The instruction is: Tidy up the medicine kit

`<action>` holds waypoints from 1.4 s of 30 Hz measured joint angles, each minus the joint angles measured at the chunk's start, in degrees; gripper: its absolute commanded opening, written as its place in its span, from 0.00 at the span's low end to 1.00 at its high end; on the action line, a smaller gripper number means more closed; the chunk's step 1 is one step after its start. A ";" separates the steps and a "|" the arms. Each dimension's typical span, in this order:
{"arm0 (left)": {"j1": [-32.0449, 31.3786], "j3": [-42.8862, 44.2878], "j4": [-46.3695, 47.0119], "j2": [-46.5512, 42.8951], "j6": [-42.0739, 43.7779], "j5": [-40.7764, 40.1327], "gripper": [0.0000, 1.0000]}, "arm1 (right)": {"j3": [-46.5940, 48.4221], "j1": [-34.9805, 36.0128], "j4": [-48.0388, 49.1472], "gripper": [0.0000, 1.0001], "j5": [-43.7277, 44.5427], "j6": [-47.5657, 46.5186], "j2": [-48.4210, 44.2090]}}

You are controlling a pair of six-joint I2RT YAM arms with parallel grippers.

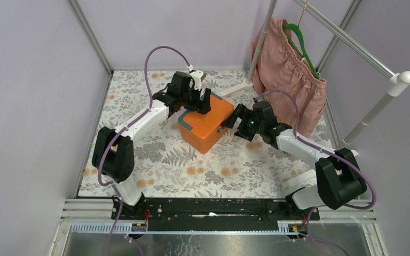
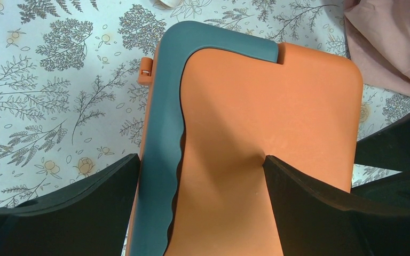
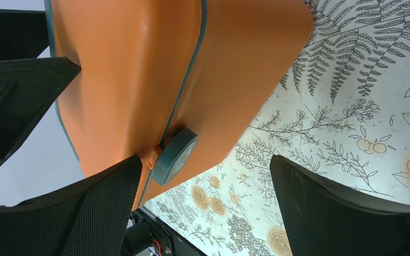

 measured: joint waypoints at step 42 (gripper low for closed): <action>-0.90 0.02 0.02 0.13 -0.35 -1.68 0.92 | -7.82 0.00 11.61 1.00 -0.13 6.43 6.75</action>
